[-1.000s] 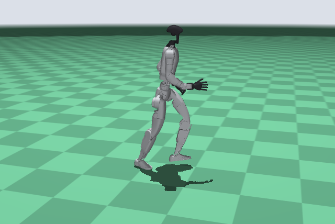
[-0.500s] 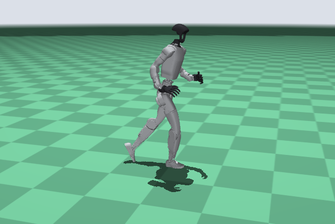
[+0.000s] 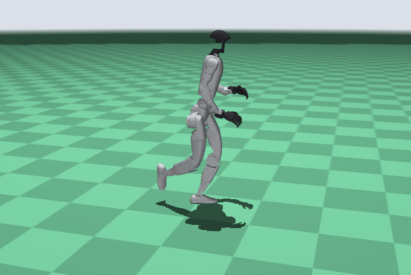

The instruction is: Walk run

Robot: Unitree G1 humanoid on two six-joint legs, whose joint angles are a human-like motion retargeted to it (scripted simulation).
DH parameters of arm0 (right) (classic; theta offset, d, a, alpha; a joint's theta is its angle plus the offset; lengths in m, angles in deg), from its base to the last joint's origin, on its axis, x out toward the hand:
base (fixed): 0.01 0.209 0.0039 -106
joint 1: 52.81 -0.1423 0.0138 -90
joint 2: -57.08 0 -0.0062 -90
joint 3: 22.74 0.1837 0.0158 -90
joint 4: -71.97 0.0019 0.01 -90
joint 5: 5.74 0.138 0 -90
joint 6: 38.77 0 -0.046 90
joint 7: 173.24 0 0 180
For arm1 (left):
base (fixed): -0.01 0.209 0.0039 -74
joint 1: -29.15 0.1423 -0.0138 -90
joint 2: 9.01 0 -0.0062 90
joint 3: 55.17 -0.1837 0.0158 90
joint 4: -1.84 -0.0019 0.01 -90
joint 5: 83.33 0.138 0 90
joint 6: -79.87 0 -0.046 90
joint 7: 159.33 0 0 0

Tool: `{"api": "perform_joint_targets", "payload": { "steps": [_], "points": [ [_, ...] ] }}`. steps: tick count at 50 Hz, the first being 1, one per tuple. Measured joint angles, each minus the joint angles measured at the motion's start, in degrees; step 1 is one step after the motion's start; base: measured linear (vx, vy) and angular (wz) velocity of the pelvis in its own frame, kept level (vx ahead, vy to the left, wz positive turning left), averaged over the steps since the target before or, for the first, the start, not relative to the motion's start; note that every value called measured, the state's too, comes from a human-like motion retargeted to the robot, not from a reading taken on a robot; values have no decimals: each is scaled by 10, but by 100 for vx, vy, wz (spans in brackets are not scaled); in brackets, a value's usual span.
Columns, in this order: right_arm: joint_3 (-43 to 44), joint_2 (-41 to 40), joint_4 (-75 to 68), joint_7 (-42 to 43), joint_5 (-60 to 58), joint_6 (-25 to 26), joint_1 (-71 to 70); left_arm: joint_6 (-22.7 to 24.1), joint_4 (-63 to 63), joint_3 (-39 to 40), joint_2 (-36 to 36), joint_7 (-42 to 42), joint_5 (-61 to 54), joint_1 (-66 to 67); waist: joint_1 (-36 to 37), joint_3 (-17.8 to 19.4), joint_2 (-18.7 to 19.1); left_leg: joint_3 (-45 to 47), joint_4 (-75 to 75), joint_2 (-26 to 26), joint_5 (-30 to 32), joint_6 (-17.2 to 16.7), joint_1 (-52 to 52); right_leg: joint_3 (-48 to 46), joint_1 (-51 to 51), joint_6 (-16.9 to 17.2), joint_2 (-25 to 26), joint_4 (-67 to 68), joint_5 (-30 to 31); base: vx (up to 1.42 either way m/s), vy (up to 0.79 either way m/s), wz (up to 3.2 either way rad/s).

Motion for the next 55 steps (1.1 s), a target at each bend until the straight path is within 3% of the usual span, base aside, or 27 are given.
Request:
{"api": "perform_joint_targets", "payload": {
  "steps": [3, 5, 6, 8, 10, 13, 15, 17, 20, 23, 27, 30, 32, 33, 35, 36, 38, 39, 40, 42, 45, 48, 50, 51, 52, 53, 55],
  "points": [
    [42, 13, 2, -31, 42, -69, 122, -49, 48, -23, -19, -63, -111, -37, -155, -53, 9, -17, -138, -104, 42, 7, 116, -7, -198, -27, -99, 115, -136, 235, 10, 150],
    [84, 51, 25, -16, 113, -125, 179, -40, 106, -52, -11, -69, -107, -56, -224, -46, 25, -45, -228, -137, 174, -21, 220, -65, -270, -98, -201, 112, -246, 225, -16, 122],
    [91, 60, 28, 19, 151, -133, 203, -36, 138, -65, 1, -76, -69, -60, -236, -37, 39, -51, -252, -130, 281, -42, 264, -94, -282, -119, -219, 57, -264, 206, -18, 93],
    [87, 61, 28, 91, 230, -142, 235, -62, 187, -93, 14, -89, 26, -73, -264, -15, 53, -11, -299, -103, 468, -92, 351, -119, -290, -149, -224, -96, -306, 178, -27, 84],
    [59, 48, 27, 119, 278, -133, 211, -91, 191, -128, 13, -100, 69, -87, -292, 10, 34, 14, -287, -111, 556, -94, 403, -86, -280, -160, -209, -269, -365, 229, -61, 60],
    [39, 29, -9, 70, 247, -105, 58, -66, 111, -140, -31, -65, 69, -82, -313, 18, -27, 110, -238, -148, 529, -64, 419, 1, -293, -191, -217, -381, -416, 149, -32, -39],
    [11, 18, -34, 33, 242, -114, -32, -49, 52, -126, -61, -56, 89, -56, -281, 23, -65, 182, -136, -158, 496, -24, 407, 39, -268, -255, -207, -304, -492, 299, -52, -110],
    [-37, 20, -39, 10, 268, -100, -105, -20, -18, -104, -103, -30, 128, -24, -253, 40, -85, 174, 18, -174, 436, 23, 353, 74, -245, -228, -275, -187, -520, 175, -2, -19],
    [-57, -9, -17, -48, 318, -84, -129, -3, -139, -66, -173, -56, 155, 78, -136, 16, -128, 155, 144, -209, 340, 20, 214, 75, -81, -167, -292, -229, -577, 243, -13, -1],
    [-64, -3, 84, -120, 312, -70, -134, 23, -206, -37, -202, -71, 54, 121, -21, 7, -106, 164, 142, -132, 238, -3, 47, -5, 82, -88, -206, -400, -411, 232, -25, -46],
    [-86, 17, 177, -155, 223, -23, -117, 71, -175, -9, -159, -19, -23, 164, 76, 23, -116, 180, -92, -81, 203, -12, -72, 0, 203, 0, -130, -534, -20, 242, -49, -103],
    [-68, -1, 170, -133, 215, -14, -90, 49, -146, 5, -120, -18, 18, 129, 92, 16, -105, 102, -228, -78, 175, 5, -126, -22, 247, 0, -77, -498, 41, 196, -41, -24],
    [-41, -11, 142, -131, 185, -31, -50, 47, -143, -2, -100, -38, 40, 76, 80, 13, -75, 59, -205, -68, 187, 15, -120, -90, 258, 0, -62, -400, 49, 311, -26, 60],
    [-26, -3, 134, -113, 156, -35, -31, 56, -125, -13, -80, -52, 47, 47, 63, 23, -63, 34, -145, -78, 175, 61, -112, -90, 238, 0, -53, -311, 42, 285, -40, 115],
    [25, 19, 139, -35, 44, -23, 15, 87, -36, -48, -14, -72, 65, -10, 34, 52, -35, -10, 8, -39, 104, 42, -101, -64, 141, -9, -17, -93, 7, 270, -51, 117],
    [41, 26, 141, -3, -45, -8, 59, 91, 12, -73, 12, -44, 70, -13, 7, 44, -17, -14, 29, -31, 49, 35, -52, -68, 77, -21, -24, -1, -28, 305, -40, 86],
    [34, 42, 131, 35, -190, 27, 134, 86, 45, -117, -7, 4, 97, -21, -122, -12, 5, -30, 13, -55, -2, 32, 14, -109, -81, -59, -94, 132, -119, 274, -26, 104],
    [30, 60, 124, 37, -219, 26, 155, 78, 43, -126, -30, 17, 89, -29, -185, -39, 7, -23, -32, -79, 19, 23, 51, -113, -161, -105, -146, 159, -165, 228, -29, 70],
    [28, 82, 117, 34, -231, 14, 168, 68, 40, -129, -51, 25, 69, -38, -236, -60, 6, -7, -87, -103, 56, 10, 94, -106, -237, -163, -201, 173, -208, 238, -32, 54],
    [44, 108, 106, 32, -166, -43, 196, 33, 43, -142, -93, 7, 0, -40, -311, -63, 15, -23, -198, -144, 235, -31, 217, -127, -308, -210, -275, 101, -294, 260, -38, 106],
    [77, 106, 130, 86, -23, -125, 242, -7, 61, -175, -161, -27, -57, -34, -368, -57, 40, 47, -264, -99, 512, -106, 344, -96, -356, -215, -266, -151, -353, 256, -48, 136],
    [80, 107, 166, 198, 32, -126, 188, -32, 126, -136, -122, -16, -50, -16, -388, -49, 14, 89, -210, -135, 533, -41, 395, -30, -340, -234, -249, -337, -443, 272, -89, -4],
    [61, 92, 151, 221, -12, -97, 101, -35, 119, -113, -113, 6, -19, 5, -386, -31, -38, 187, -127, -141, 496, 12, 427, 35, -312, -220, -263, -367, -417, 245, -49, -65],
    [43, 90, 132, 209, -20, -97, 54, -27, 85, -96, -132, 2, -2, 19, -358, -23, -64, 217, -73, -163, 478, 30, 425, 69, -304, -268, -277, -290, -480, 278, -18, -132],
    [21, 82, 114, 195, -19, -101, 11, -16, 44, -77, -152, -5, 18, 36, -326, -18, -86, 236, -11, -182, 458, 41, 410, 95, -295, -300, -289, -219, -529, 300, -30, -193],
    [-9, 64, 95, 178, 0, -114, -25, 0, -10, -56, -175, -18, 43, 59, -284, -16, -103, 231, 66, -194, 435, 41, 366, 104, -281, -298, -295, -161, -550, 322, -48, -162],
    [-39, 34, 66, 132, 60, -133, -60, 39, -115, -39, -194, -33, 77, 128, -207, -11, -119, 180, 203, -193, 382, 23, 262, 84, -159, -259, -312, -158, -598, 351, -39, -80]
  ]
}}
